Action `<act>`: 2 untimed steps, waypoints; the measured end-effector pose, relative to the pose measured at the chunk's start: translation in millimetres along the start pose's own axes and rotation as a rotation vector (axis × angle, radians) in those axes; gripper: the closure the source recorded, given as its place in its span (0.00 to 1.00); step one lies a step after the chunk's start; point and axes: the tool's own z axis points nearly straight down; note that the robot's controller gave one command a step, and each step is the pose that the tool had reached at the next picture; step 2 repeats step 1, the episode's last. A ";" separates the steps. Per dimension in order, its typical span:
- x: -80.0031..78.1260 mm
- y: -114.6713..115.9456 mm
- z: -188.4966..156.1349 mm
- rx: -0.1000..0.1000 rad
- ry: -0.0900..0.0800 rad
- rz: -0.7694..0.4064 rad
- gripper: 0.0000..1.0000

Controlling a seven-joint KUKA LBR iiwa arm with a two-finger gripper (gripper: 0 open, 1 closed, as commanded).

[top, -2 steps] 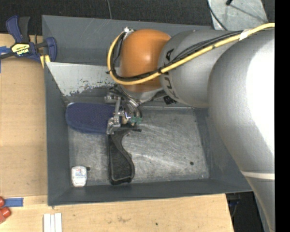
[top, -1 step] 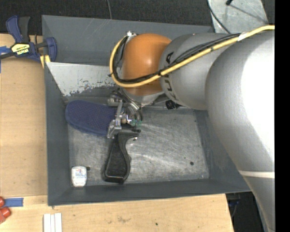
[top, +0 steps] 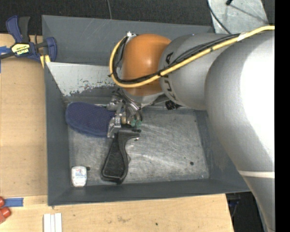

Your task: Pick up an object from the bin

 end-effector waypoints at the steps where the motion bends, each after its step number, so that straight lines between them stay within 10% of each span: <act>1: 9.2 -5.4 -109.4 0.000 -0.004 0.001 1.00; 2: 9.2 -5.4 -109.4 0.000 -0.004 0.001 1.00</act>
Offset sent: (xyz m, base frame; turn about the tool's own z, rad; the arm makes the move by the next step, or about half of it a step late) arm -0.0127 -0.0046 0.1037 0.0013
